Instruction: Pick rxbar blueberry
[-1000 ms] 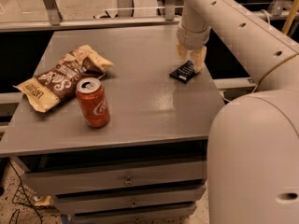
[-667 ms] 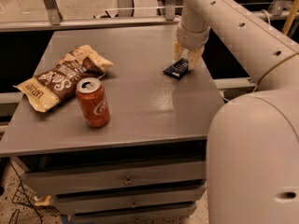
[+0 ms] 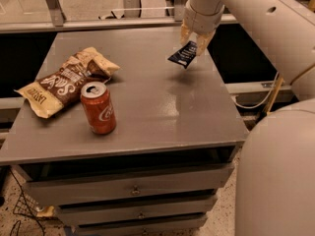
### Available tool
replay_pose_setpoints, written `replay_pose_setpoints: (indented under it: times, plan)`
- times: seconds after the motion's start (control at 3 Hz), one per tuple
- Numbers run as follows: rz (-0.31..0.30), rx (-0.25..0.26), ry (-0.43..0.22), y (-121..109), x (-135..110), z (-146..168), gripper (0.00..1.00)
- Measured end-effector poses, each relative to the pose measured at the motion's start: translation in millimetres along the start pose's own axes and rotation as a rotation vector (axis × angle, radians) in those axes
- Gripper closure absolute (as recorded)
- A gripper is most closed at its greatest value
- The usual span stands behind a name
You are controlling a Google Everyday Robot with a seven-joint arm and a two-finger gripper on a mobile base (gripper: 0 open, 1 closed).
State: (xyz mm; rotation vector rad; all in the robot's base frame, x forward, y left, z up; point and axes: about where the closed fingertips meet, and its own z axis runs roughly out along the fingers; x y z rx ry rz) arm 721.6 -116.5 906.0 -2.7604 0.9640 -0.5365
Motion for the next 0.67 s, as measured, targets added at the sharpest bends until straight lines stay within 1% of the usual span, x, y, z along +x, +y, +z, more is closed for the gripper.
replay_pose_setpoints:
  times: [0.33, 0.67]
  plan:
    - [-0.024, 0.051, 0.047, -6.6, 0.8, -26.9, 1.0]
    - [-0.042, 0.079, 0.056, -10.5, -0.7, -42.5, 1.0]
